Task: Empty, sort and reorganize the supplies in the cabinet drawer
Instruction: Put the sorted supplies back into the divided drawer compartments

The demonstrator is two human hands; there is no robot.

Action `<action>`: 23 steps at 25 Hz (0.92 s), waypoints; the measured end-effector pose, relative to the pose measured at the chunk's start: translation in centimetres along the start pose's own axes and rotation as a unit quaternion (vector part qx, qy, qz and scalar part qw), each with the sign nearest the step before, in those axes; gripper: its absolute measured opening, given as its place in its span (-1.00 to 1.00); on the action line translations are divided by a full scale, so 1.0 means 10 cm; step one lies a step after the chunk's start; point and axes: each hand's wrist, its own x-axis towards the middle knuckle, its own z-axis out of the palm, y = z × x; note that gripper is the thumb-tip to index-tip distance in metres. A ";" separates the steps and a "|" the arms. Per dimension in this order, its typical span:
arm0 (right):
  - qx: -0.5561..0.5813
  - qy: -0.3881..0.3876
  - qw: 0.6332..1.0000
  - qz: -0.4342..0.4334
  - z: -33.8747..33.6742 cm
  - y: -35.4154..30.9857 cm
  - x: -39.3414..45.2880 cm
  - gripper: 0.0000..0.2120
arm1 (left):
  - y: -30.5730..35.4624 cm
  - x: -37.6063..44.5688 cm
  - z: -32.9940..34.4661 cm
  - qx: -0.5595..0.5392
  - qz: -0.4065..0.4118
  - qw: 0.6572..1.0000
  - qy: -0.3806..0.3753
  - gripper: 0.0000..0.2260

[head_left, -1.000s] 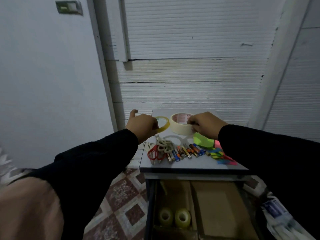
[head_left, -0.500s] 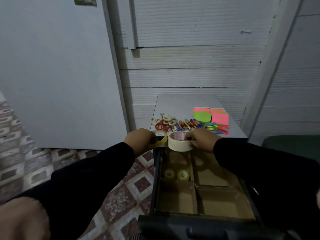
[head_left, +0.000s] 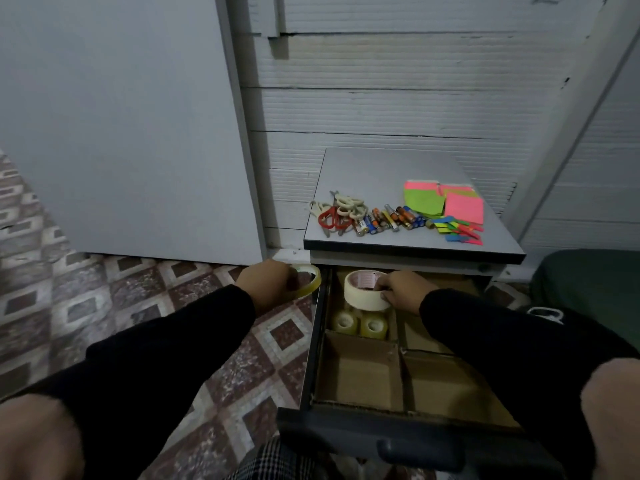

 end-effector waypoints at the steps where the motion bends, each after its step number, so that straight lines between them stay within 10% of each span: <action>1: -0.007 0.000 1.000 -0.002 0.04 0.01 0.08 -0.69 | -0.04 0.03 0.04 -0.008 -0.001 1.000 -0.008 -0.76; 23: -0.140 0.037 0.982 -0.124 0.50 0.26 0.41 -0.79 | -0.23 0.23 0.39 -0.007 0.014 0.999 -0.048 -0.77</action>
